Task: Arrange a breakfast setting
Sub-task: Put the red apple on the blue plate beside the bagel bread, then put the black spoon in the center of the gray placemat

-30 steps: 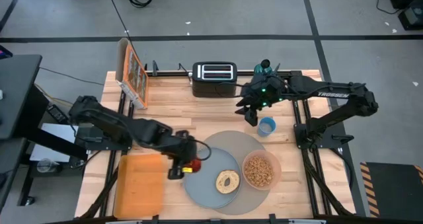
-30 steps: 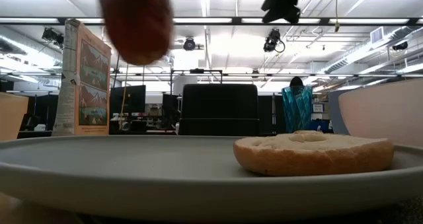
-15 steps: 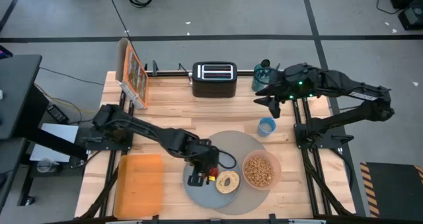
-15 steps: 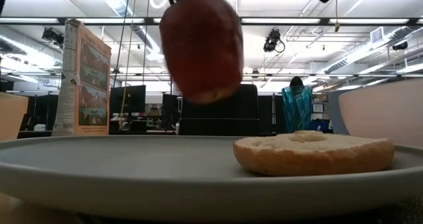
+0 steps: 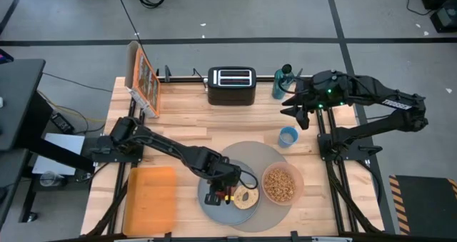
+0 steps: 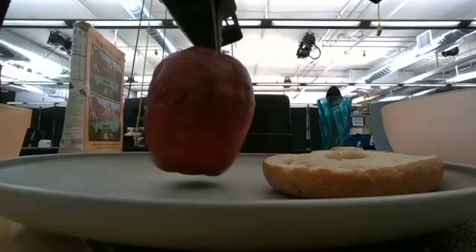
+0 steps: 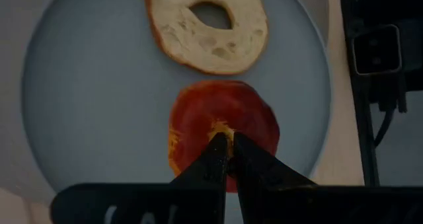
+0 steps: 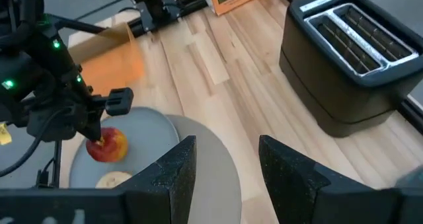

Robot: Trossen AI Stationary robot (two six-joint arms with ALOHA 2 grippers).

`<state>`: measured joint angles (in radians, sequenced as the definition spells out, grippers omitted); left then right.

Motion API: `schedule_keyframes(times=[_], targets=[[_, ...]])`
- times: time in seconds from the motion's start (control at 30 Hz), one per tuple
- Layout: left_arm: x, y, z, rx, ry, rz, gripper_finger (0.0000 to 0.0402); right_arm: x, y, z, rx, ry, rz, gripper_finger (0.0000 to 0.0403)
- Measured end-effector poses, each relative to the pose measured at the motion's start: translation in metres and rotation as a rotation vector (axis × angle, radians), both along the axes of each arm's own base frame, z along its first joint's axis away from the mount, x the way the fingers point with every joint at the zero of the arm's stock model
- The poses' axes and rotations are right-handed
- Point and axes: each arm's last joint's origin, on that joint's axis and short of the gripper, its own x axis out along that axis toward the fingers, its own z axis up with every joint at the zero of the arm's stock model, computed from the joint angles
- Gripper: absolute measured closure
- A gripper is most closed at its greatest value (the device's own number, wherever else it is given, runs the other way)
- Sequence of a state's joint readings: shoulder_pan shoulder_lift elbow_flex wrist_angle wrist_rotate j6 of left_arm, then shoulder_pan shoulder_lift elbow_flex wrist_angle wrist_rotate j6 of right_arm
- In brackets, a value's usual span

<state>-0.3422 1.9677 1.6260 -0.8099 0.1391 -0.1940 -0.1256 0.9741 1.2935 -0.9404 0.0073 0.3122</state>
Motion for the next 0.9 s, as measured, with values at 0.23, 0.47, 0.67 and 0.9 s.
schedule_keyframes(times=[0.23, 0.47, 0.67, 0.9], targets=[[0.000, -0.006, -0.004, -0.001, 0.006, -0.011, 0.0377, 0.000, 0.002, 0.000, 0.000, 0.002, 0.014, 0.0231], [-0.001, -0.006, -0.004, -0.006, 0.013, 0.005, 0.0337, 0.000, 0.002, 0.000, 0.000, 0.002, 0.014, 0.0231], [-0.001, -0.007, -0.003, -0.031, 0.027, 0.042, 0.0273, 0.000, 0.002, 0.000, 0.007, 0.002, 0.010, 0.0231], [-0.010, 0.005, 0.021, -0.040, -0.001, 0.080, 0.0230, 0.000, 0.003, -0.001, 0.028, 0.008, 0.031, 0.0231]])
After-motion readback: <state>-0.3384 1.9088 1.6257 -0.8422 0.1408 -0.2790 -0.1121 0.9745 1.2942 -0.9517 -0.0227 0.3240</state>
